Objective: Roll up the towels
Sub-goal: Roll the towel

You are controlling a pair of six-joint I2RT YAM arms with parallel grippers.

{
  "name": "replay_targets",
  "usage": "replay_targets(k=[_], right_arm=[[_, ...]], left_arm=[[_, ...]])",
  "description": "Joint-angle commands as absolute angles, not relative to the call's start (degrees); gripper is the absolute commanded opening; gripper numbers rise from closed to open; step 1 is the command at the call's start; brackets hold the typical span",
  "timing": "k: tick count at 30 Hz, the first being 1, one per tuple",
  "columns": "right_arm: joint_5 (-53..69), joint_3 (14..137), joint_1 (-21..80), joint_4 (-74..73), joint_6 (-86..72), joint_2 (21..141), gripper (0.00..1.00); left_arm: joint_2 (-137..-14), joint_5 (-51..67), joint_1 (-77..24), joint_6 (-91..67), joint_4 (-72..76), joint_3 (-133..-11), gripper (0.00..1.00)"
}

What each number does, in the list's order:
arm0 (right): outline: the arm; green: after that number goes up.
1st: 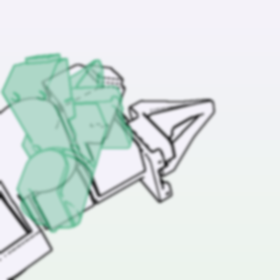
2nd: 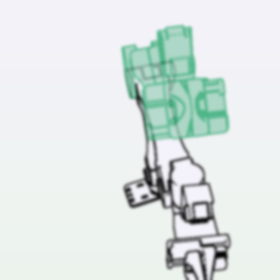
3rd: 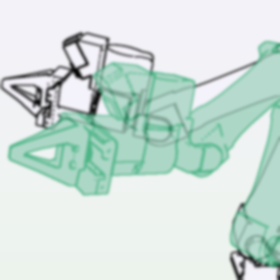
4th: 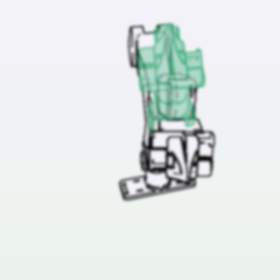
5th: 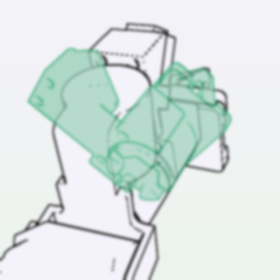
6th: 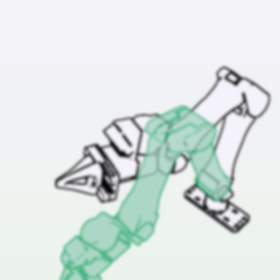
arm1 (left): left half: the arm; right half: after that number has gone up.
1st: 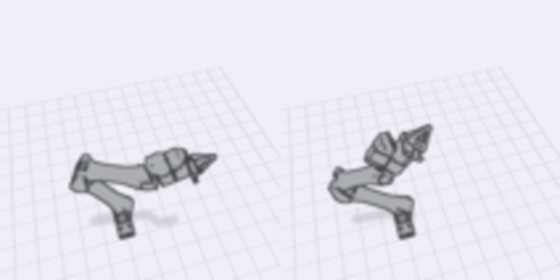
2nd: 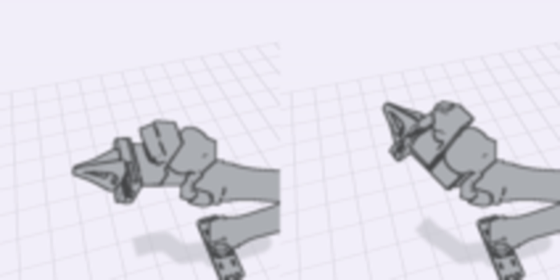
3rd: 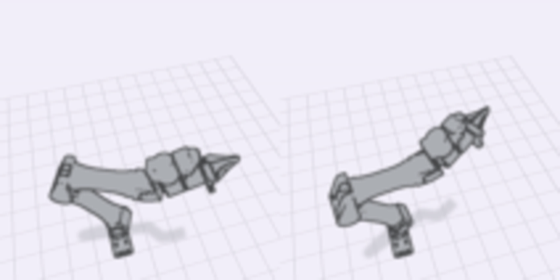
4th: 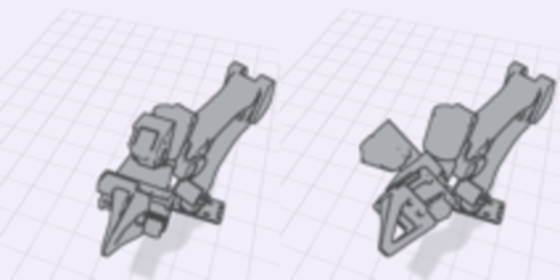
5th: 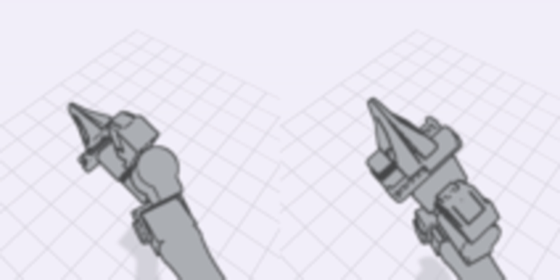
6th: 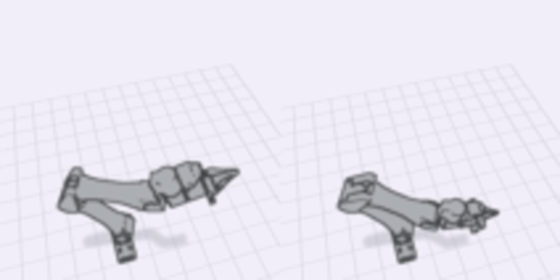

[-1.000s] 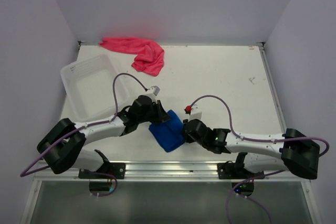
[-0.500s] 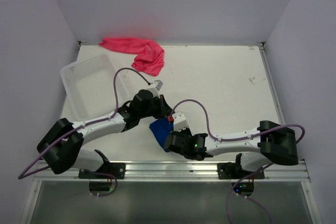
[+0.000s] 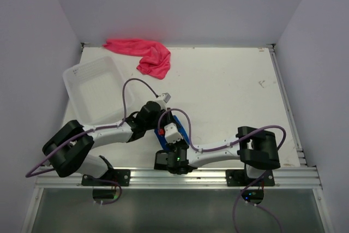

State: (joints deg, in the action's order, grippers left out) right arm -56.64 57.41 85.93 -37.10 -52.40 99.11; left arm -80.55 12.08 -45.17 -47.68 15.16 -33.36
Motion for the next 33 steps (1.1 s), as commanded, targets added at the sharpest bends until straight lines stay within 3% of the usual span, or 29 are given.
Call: replay_targets(k=[1,8,13,16,25,33], right_arm=[[-61.00,60.99,86.75,-42.36,-56.69,100.89,0.08],[-59.59,62.75,87.01,-42.90,-55.30,102.75,0.15],[-54.25,58.72,86.92,-34.12,-49.66,97.66,0.41],[-50.99,54.68,86.92,-27.79,-46.41,91.42,0.51],[-35.44,42.20,80.70,-13.55,-44.29,74.55,0.62],[-24.44,33.93,71.02,-4.84,-45.26,71.10,0.68]], left_arm=[[-81.74,12.83,-46.05,-48.87,18.98,-31.03,0.06],[-81.48,12.31,-46.49,-49.83,20.92,-23.83,0.05],[-79.98,10.46,-46.49,-49.75,20.74,-20.57,0.05],[-79.37,9.93,-46.50,-49.92,20.48,-19.60,0.04],[-79.01,9.58,-46.50,-50.36,21.18,-17.41,0.04],[-76.82,9.32,-46.49,-50.71,20.66,-16.44,0.04]])
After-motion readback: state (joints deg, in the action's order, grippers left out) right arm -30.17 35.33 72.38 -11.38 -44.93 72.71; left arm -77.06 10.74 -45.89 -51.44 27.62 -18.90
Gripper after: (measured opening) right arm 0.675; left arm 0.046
